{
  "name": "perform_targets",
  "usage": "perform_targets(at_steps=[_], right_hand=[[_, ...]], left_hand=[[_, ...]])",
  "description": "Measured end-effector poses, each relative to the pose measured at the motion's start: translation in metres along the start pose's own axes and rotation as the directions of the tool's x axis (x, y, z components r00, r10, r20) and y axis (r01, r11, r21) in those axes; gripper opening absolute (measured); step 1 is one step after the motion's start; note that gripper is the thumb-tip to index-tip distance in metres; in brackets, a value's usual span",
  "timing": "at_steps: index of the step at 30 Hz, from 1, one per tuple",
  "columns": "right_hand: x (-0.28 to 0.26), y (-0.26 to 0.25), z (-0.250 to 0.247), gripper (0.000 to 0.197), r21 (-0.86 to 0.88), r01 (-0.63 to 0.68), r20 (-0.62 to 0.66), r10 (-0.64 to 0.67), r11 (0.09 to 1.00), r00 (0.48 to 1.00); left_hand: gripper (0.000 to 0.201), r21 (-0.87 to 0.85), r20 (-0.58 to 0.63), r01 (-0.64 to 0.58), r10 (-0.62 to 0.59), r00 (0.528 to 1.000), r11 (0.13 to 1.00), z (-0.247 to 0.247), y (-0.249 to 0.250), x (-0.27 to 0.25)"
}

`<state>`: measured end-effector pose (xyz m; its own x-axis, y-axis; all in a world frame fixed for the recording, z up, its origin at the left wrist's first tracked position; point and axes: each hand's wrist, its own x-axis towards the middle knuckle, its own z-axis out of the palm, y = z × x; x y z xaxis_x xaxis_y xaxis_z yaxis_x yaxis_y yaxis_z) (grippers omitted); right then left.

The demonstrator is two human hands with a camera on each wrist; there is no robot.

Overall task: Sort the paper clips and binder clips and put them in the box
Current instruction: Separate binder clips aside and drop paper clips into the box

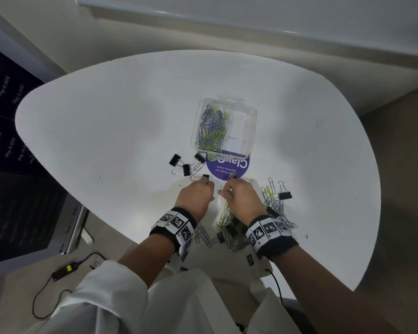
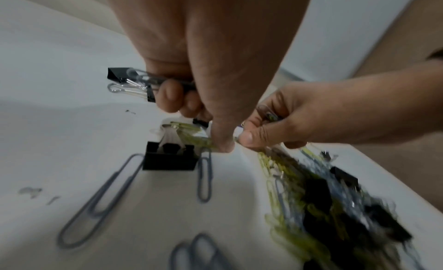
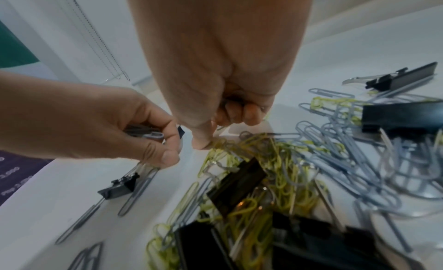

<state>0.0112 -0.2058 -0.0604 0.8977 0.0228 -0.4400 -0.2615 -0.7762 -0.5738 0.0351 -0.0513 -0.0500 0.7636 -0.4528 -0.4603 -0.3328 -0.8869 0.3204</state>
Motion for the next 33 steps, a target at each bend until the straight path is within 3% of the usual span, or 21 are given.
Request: perform_targets(at_steps=[4, 9, 12, 14, 18, 22, 25, 27, 30, 33], right_hand=[[-0.005, 0.002, -0.013, 0.02, 0.141, -0.065, 0.037, 0.06, 0.988, 0.997], [-0.009, -0.001, -0.032, 0.022, 0.355, -0.142, 0.094, 0.116, 0.924, 0.989], [0.008, -0.017, -0.046, 0.017, 0.52, -0.138, 0.042, 0.136, 0.843, 0.99], [0.028, -0.031, -0.055, 0.016, 0.581, -0.126, 0.012, 0.146, 0.804, 0.989], [0.075, -0.052, -0.064, 0.018, 0.601, -0.113, -0.042, 0.173, 0.791, 0.984], [0.108, -0.064, -0.06, 0.023, 0.589, -0.113, -0.079, 0.196, 0.8, 0.977], [0.12, -0.064, -0.052, 0.031, 0.635, -0.12, -0.05, 0.196, 0.763, 0.979], [0.121, -0.065, -0.049, 0.048, 0.647, -0.148, 0.007, 0.188, 0.748, 0.982], [0.113, -0.068, -0.05, 0.052, 0.631, -0.138, 0.026, 0.158, 0.763, 0.987], [0.101, -0.066, -0.054, 0.04, 0.492, 0.02, -0.101, 0.035, 0.87, 0.994]], left_hand=[[0.015, -0.379, -0.017, 0.014, -0.023, 1.0, 0.925, -0.011, -0.01, 0.006], [0.018, -0.752, -0.123, 0.078, -0.255, 0.959, 0.655, -0.075, -0.011, 0.032], [0.015, -0.867, -0.042, 0.158, -0.384, 0.922, 0.473, -0.1, -0.016, 0.066], [0.016, -0.898, 0.026, 0.191, -0.384, 0.923, 0.397, -0.106, -0.02, 0.086], [0.03, -0.866, 0.026, 0.232, -0.424, 0.905, 0.443, -0.108, -0.023, 0.1], [0.031, -0.795, -0.136, 0.14, -0.399, 0.907, 0.59, -0.106, -0.019, 0.083], [0.027, -0.638, -0.341, -0.007, -0.275, 0.899, 0.77, -0.096, -0.025, 0.067], [0.031, -0.437, -0.39, -0.04, -0.149, 0.909, 0.898, -0.082, -0.032, 0.059], [0.038, -0.287, -0.342, -0.063, -0.041, 0.939, 0.956, -0.065, -0.036, 0.047], [0.036, -0.208, -0.354, -0.095, 0.016, 0.935, 0.973, -0.052, -0.037, 0.041]])
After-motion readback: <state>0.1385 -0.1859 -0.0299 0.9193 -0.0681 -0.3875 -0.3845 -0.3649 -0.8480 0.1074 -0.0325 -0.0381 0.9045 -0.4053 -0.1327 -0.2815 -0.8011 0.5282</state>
